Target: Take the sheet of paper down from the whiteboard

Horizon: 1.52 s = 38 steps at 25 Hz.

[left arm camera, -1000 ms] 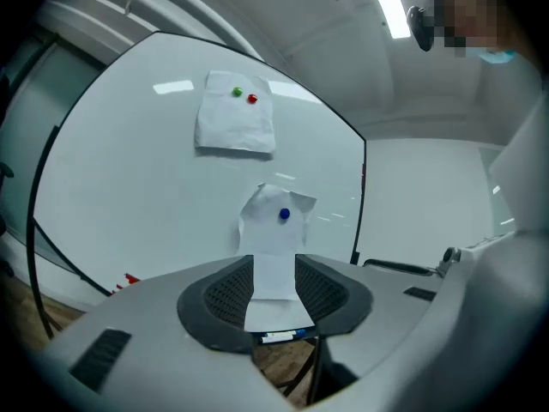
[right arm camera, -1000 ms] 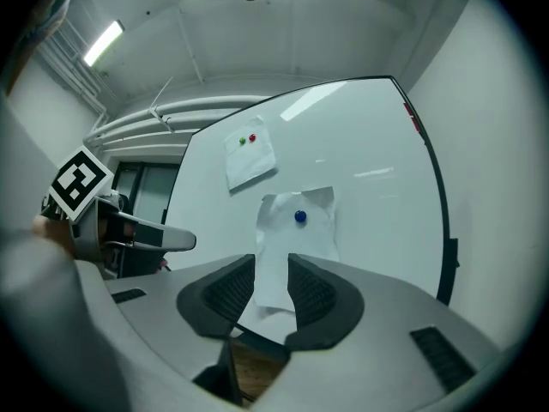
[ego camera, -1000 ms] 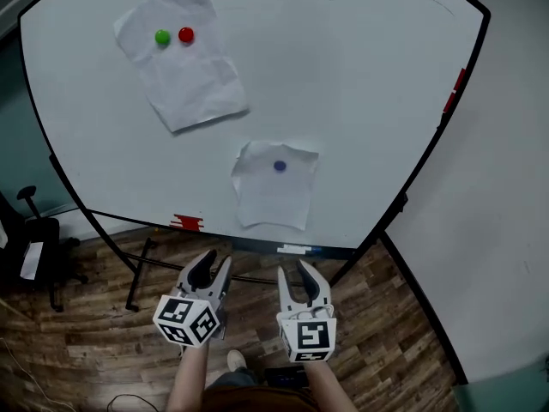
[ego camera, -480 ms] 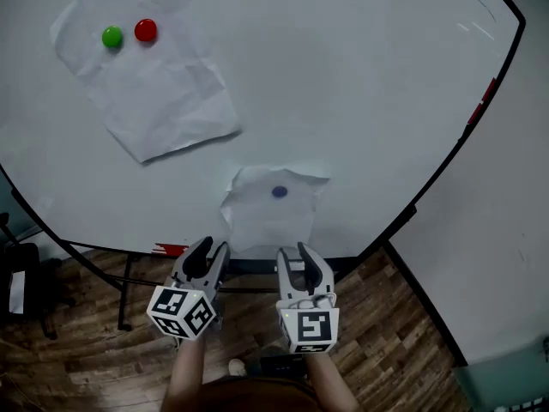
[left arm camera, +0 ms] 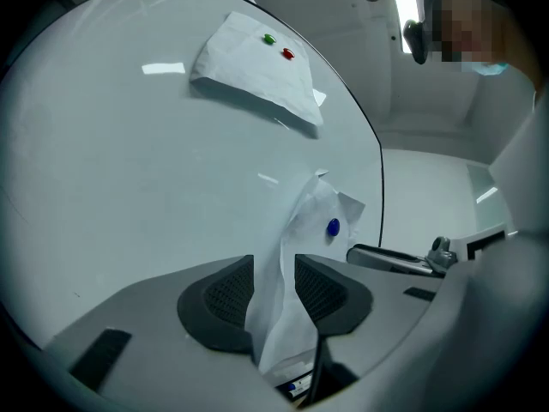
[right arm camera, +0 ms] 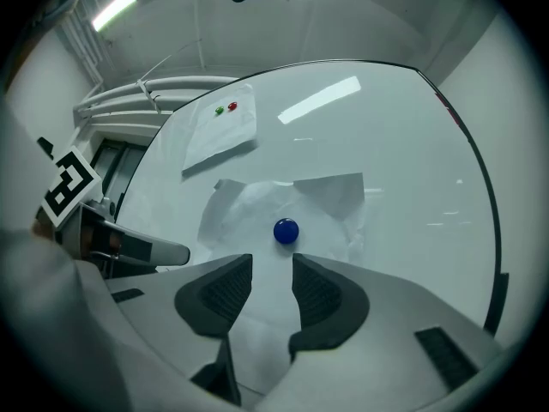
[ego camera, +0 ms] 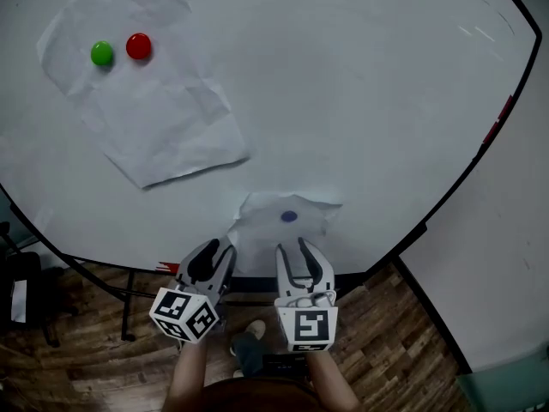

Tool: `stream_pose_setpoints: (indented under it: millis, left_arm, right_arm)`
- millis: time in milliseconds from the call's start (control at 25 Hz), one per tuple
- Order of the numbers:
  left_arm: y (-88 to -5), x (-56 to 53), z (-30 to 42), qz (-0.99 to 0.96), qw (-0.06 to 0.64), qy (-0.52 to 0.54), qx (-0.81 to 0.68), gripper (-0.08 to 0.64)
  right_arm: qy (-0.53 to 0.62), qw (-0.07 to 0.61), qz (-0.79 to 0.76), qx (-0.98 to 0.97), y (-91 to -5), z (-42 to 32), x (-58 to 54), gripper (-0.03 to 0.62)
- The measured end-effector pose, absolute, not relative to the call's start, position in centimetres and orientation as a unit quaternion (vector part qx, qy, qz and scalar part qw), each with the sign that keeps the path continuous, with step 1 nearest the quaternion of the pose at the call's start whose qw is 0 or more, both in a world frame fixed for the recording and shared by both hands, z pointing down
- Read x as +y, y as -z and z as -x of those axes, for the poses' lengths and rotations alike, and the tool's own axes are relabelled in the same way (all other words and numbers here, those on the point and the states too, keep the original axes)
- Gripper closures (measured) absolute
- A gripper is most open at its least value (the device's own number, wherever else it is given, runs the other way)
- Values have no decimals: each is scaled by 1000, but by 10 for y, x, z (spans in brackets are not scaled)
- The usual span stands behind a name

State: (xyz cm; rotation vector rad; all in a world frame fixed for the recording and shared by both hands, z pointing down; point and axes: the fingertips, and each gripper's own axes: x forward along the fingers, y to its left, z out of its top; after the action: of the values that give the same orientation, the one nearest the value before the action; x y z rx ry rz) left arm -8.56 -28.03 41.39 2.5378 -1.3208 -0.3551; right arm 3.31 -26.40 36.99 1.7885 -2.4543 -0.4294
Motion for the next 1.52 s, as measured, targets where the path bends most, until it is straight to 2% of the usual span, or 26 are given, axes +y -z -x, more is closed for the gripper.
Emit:
stream_pose_setpoints:
  millis: [360,800,1040,1160,1520]
  left_arm:
    - [-412,-291,75,-881,131,127,-437,411]
    - [-406,-301,64,-885,118,124,-434,423]
    - [-405,-304,67,-881,104,118,-446,481]
    - [-402,-301,64,-884,98,117,-443,527]
    - [-400,-299,64,-888,126,136,-420,535]
  right_arm:
    - [168,36,-589,-790,-357,-34,-284,434]
    - [210,1,-581,-787,-334,-25,-298,437]
    - [252,35,-589,-767,-333,-25,-298,465]
    - [263,48,-592,-760,-332,-26,-297,458]
    - [255,41,-592,-764,-330,-26,-296,457]
